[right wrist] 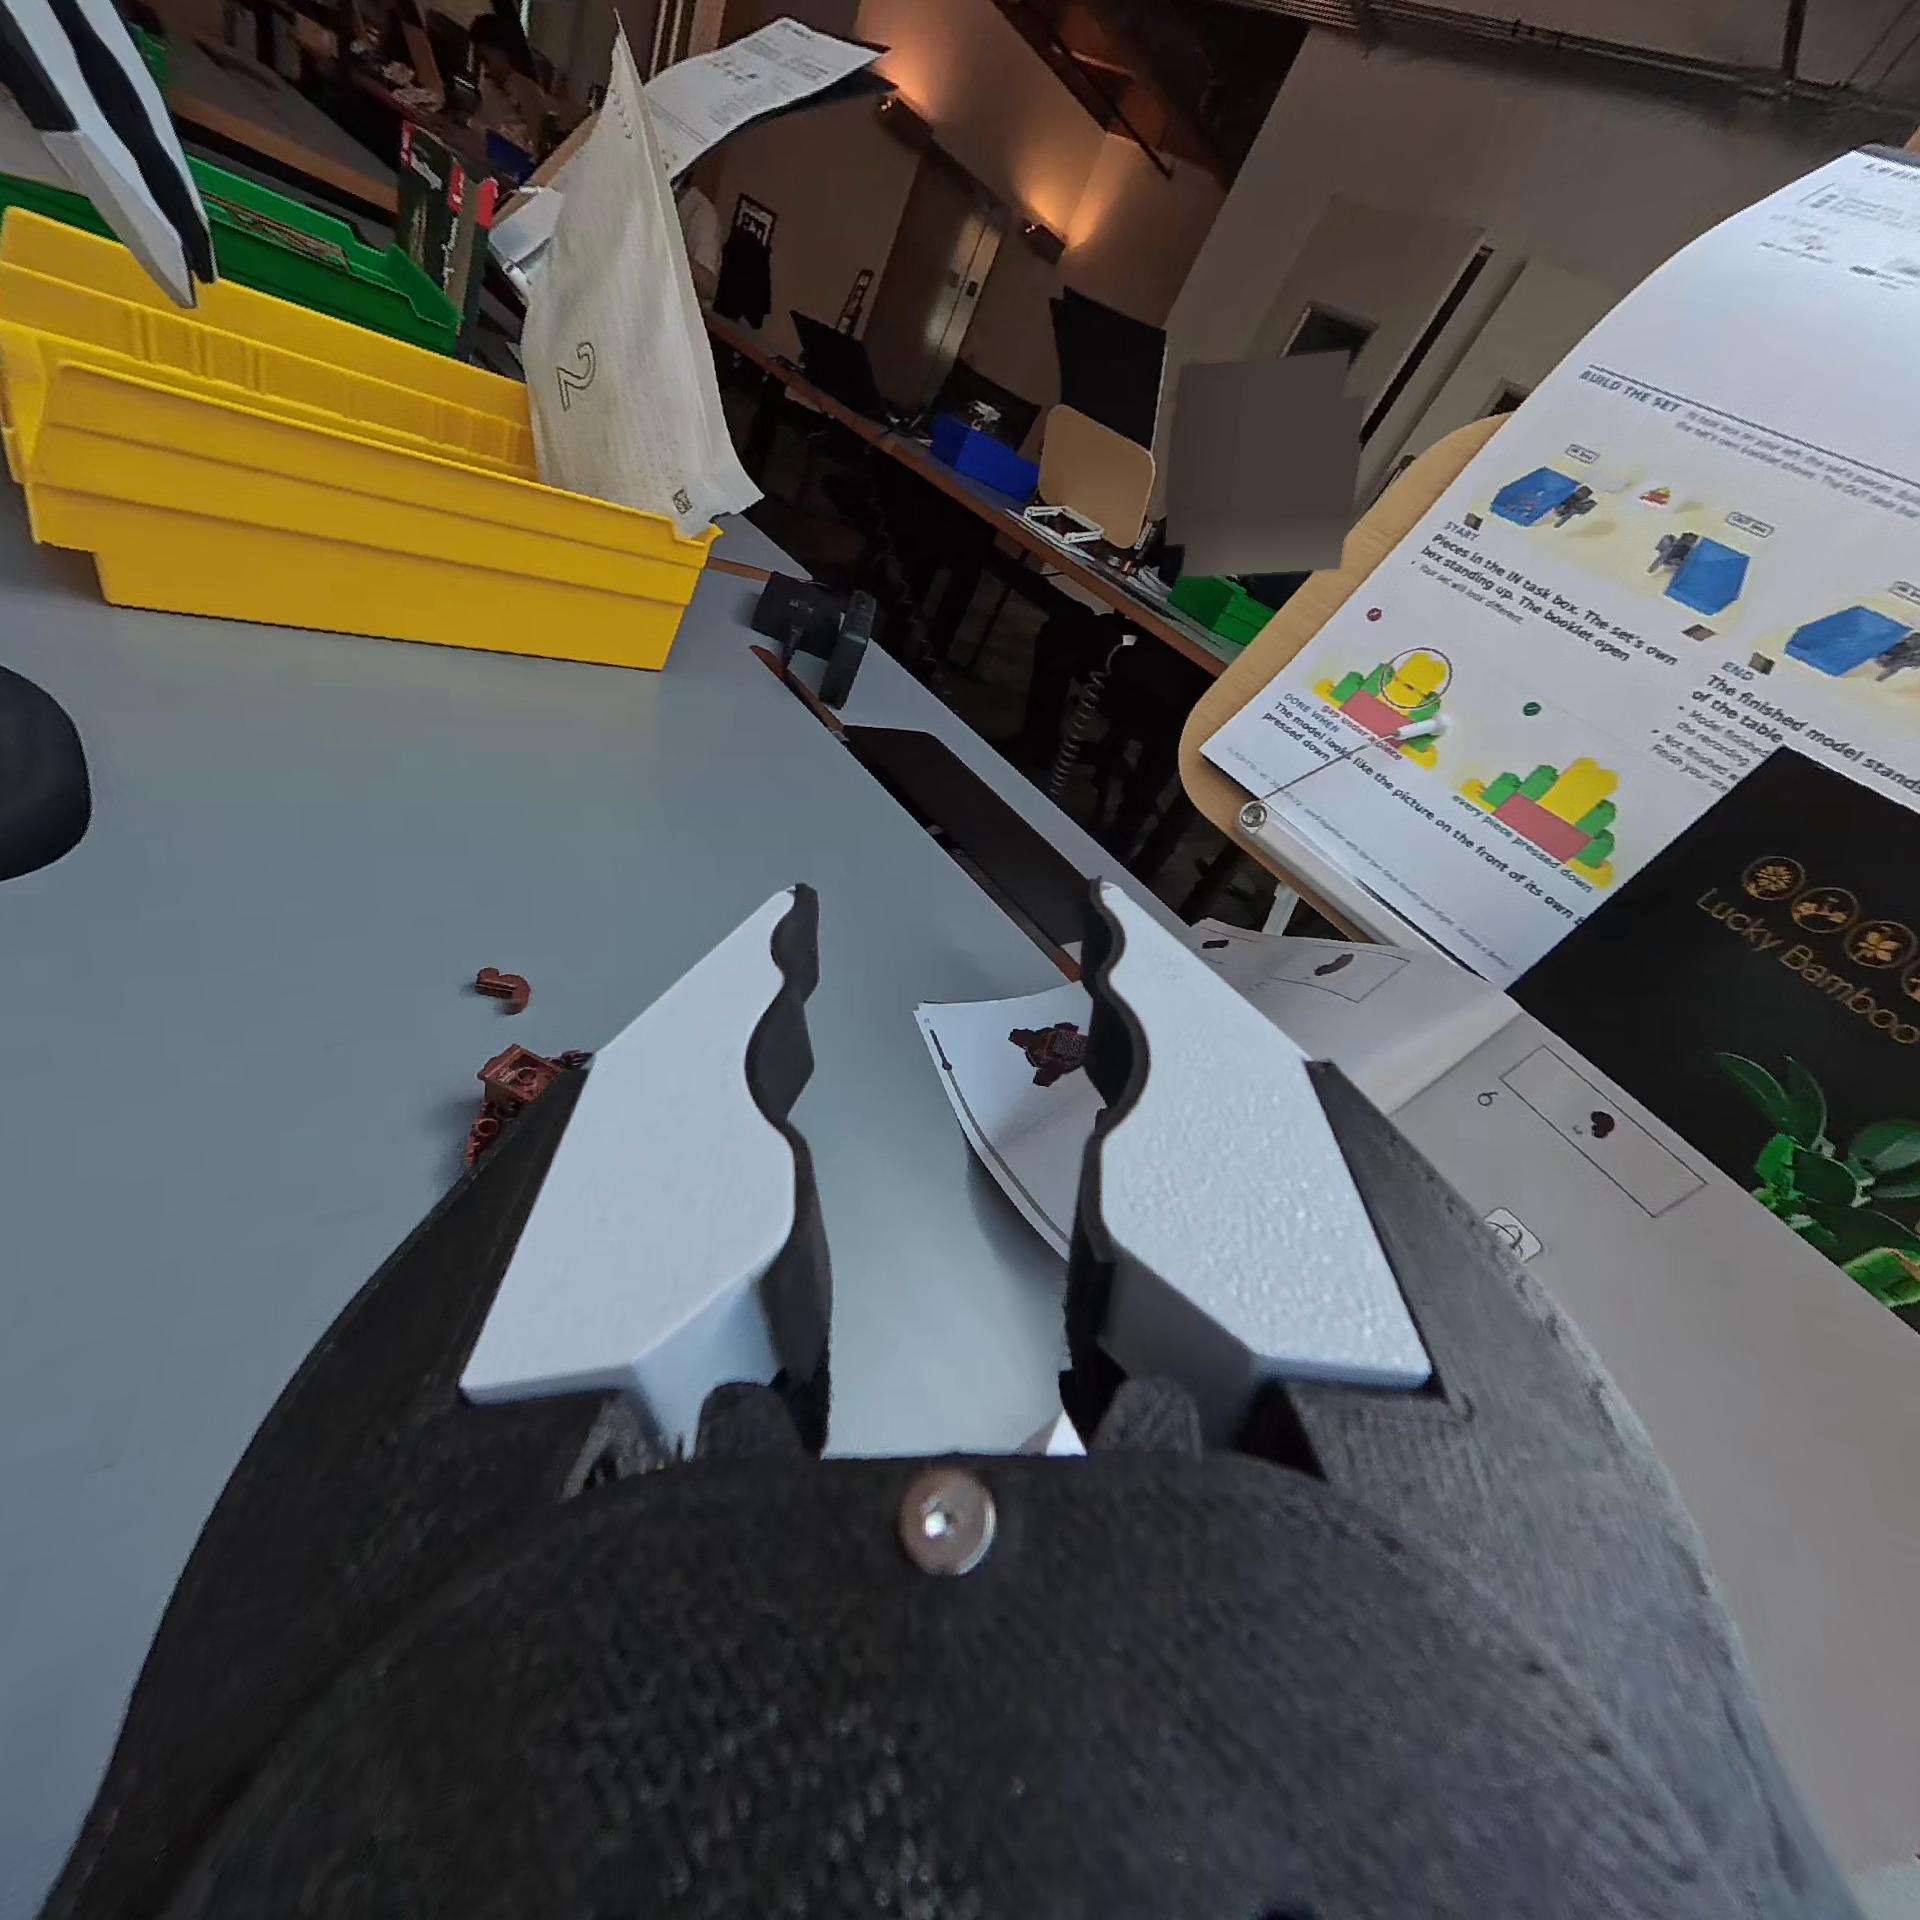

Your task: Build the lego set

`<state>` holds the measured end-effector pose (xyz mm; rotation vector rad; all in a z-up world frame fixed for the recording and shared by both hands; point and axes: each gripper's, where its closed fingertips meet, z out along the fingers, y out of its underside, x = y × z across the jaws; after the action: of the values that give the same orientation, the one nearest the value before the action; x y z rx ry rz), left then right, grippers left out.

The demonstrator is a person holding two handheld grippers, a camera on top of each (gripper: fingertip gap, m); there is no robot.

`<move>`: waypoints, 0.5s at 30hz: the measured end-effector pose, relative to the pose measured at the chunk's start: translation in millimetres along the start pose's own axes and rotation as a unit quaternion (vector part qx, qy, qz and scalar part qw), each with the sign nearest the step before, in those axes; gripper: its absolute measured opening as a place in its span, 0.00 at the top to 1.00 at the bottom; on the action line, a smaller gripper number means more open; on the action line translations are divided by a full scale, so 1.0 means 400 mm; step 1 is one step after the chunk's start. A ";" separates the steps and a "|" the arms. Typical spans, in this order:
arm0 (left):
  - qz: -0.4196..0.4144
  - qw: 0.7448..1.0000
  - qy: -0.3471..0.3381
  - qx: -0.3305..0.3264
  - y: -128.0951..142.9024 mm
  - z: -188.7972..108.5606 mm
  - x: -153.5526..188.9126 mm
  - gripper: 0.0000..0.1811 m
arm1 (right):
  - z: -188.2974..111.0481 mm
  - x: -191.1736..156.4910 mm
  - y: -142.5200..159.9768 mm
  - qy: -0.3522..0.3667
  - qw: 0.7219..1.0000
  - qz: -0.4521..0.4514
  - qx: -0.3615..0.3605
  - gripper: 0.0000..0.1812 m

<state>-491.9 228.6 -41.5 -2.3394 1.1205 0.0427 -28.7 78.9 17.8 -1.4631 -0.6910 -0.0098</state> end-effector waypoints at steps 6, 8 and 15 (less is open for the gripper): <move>0.081 0.981 0.036 -0.172 0.110 0.114 -0.108 0.90 | -0.019 0.013 0.026 0.049 0.998 0.016 -0.037 0.72; 0.105 0.971 0.059 -0.204 0.126 0.140 -0.113 0.88 | -0.023 -0.002 0.013 0.049 0.998 0.028 -0.026 0.72; 0.143 0.965 0.083 -0.205 0.117 0.172 -0.106 0.89 | -0.011 -0.066 -0.004 0.034 0.998 -0.049 -0.031 0.74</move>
<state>-540.4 268.3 -111.0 -2.5493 1.6620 0.2042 -48.9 64.3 8.0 -1.4794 -0.7110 -0.1564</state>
